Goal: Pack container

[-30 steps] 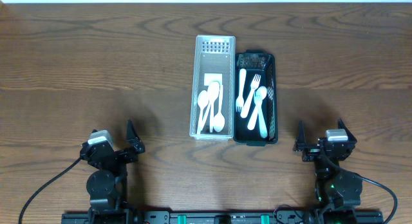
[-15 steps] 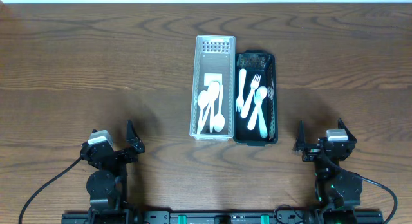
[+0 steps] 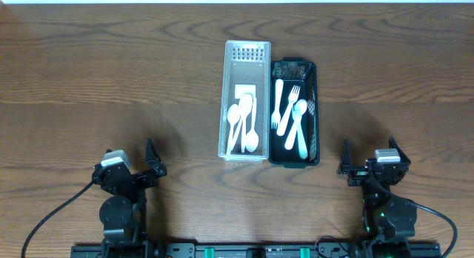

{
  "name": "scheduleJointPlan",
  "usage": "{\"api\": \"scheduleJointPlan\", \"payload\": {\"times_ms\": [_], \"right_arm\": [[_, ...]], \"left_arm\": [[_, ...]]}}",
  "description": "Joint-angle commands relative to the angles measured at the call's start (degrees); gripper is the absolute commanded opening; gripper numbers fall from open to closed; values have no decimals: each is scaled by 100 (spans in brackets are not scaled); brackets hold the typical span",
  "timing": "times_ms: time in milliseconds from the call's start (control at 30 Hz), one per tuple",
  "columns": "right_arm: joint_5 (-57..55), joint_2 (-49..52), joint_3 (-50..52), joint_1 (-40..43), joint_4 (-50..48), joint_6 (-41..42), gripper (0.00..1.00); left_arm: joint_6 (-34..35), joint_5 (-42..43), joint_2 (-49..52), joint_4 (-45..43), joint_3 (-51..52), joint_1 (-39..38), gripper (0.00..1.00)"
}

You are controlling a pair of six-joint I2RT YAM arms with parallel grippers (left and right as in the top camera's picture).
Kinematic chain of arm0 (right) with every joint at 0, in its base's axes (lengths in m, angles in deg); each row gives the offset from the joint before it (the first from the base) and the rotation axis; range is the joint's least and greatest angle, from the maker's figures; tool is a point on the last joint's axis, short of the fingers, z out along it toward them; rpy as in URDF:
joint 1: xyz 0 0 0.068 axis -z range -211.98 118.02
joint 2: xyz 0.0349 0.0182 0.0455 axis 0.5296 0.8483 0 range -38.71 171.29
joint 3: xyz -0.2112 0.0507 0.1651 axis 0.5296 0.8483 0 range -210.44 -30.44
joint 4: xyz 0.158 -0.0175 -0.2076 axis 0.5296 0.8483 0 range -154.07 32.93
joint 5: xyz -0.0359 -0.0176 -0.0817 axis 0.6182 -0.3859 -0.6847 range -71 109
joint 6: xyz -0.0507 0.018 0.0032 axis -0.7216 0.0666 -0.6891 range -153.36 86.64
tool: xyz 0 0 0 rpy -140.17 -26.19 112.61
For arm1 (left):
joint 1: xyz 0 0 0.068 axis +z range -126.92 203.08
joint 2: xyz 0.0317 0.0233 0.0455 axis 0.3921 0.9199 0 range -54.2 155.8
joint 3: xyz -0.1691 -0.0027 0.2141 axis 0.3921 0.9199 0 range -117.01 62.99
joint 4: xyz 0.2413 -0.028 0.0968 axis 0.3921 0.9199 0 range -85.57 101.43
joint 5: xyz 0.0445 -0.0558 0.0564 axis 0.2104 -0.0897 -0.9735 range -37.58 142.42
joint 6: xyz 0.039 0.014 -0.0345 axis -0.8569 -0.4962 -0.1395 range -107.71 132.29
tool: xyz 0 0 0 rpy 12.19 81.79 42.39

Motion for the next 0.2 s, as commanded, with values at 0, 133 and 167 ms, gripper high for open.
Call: {"api": "scheduleJointPlan", "payload": {"times_ms": [0, 133, 167], "right_arm": [[-59, -46, 24, -4, 7, -76, 99], [-59, -46, 24, -4, 7, -76, 99], [-59, -46, 24, -4, 7, -76, 99]], "left_arm": [[28, 101, -37, 48, 184, 35, 98], [31, 101, -37, 46, 184, 35, 98], [31, 101, -37, 48, 184, 35, 98]]}}
